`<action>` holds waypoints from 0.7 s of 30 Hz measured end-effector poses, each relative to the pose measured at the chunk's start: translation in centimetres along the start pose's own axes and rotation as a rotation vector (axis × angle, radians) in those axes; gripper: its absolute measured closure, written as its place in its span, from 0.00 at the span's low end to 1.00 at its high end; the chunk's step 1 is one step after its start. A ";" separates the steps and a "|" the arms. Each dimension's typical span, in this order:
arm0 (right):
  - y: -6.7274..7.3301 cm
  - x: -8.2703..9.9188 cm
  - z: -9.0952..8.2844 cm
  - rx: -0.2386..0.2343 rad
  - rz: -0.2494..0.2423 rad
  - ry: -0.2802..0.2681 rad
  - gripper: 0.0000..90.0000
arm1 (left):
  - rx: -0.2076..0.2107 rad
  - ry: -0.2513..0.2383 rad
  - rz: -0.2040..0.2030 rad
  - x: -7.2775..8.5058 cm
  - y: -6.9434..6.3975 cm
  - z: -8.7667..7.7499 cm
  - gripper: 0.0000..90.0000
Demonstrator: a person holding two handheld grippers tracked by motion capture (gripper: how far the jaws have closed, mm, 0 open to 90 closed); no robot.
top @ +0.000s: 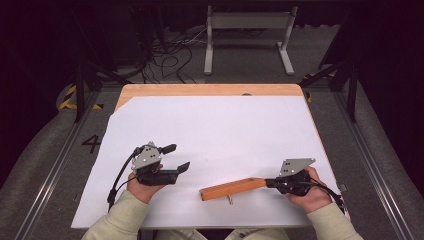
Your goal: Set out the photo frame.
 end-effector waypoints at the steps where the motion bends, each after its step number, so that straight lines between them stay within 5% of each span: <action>1: 0.1 0.0 0.2 -0.006 0.001 0.005 1.00 | -0.005 0.006 0.002 0.1 0.0 0.0 0.28; 8: 0.0 -0.1 1.3 -0.030 0.018 0.019 1.00 | -0.030 0.023 0.013 0.4 0.1 0.3 0.28; 17: -0.5 -0.3 1.7 -0.051 0.062 -0.027 1.00 | -0.019 0.026 0.020 0.6 0.0 0.4 0.27; 21: -0.2 -0.1 2.0 -0.092 0.070 0.024 1.00 | -0.020 0.025 0.023 0.7 0.0 0.3 0.27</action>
Point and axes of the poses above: each handheld gripper's, and its own axes: z roughly forward along the jaws, x roughly out of its underside, y roughly to its left, the point moved 4 cm from there along z, roughly forward along the jaws, and after that the axes turned 9 degrees about -x, right-handed, at the moved point
